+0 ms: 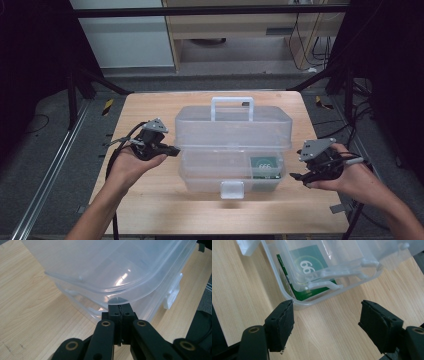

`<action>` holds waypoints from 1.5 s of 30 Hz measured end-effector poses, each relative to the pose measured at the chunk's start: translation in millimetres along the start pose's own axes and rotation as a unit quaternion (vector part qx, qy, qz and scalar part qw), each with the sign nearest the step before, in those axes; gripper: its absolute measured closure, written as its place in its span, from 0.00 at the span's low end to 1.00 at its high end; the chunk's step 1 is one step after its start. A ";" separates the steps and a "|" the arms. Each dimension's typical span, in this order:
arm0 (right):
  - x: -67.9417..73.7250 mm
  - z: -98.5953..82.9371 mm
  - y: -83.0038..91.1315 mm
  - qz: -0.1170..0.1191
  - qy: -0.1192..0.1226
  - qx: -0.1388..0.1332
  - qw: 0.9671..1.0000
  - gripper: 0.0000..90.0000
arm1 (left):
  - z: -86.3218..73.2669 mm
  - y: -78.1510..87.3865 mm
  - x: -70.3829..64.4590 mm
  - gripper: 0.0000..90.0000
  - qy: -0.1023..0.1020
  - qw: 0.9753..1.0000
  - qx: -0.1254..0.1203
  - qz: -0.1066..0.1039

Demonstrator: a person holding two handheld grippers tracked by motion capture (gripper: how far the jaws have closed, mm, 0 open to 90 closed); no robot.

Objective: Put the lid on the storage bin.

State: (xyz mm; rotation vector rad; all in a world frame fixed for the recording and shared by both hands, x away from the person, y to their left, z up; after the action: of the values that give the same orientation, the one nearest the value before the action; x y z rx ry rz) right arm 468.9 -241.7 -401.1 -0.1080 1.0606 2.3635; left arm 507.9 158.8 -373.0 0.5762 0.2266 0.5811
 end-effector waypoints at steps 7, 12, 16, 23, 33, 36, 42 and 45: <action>-1.6 -8.4 -1.1 -0.003 -0.010 0.001 1.000 0.30 | -6.3 -0.6 -2.0 1.00 -0.001 1.000 -0.006 0.000; -1.9 -15.3 -2.2 -0.007 -0.015 0.005 1.000 0.30 | -14.0 -1.1 -4.7 1.00 -0.005 1.000 -0.004 0.002; -3.0 -21.2 -3.6 -0.012 -0.021 0.007 1.000 0.29 | -17.2 -1.8 -6.6 1.00 -0.009 1.000 -0.003 0.003; -1.7 -28.5 -4.2 -0.013 -0.028 0.008 0.999 0.29 | -19.4 -1.5 -7.5 1.00 -0.013 1.000 -0.004 0.006; -2.7 -38.5 -5.6 -0.019 -0.036 0.011 0.999 0.29 | -28.1 -3.3 -9.0 1.00 -0.013 1.000 -0.004 0.006; -2.2 -40.6 -6.0 -0.019 -0.039 0.012 0.999 0.29 | -30.8 -3.4 -9.6 1.00 -0.013 1.000 -0.006 0.004; -3.1 -43.9 -7.8 -0.025 -0.041 0.012 0.999 0.29 | -36.7 -5.1 -11.2 1.00 -0.009 1.000 -0.014 0.004; -2.3 -47.2 -10.3 -0.025 -0.043 0.014 0.999 0.29 | -40.4 -6.9 -12.5 1.00 -0.006 1.000 -0.018 -0.003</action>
State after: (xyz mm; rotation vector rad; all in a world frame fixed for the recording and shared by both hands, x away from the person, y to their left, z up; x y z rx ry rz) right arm 469.4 -270.8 -439.7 -0.0220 1.0386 2.2860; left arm 486.4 165.0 -409.6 0.5448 0.2062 0.5752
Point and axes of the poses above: each handheld gripper's, and its own axes: y roughly backward along the jaws, z roughly out of its top, x roughly to its left, the point moved 6 cm from there along -y, roughly forward along the jaws, and after that the axes turned 13 degrees about -x, right-handed, at the moved point
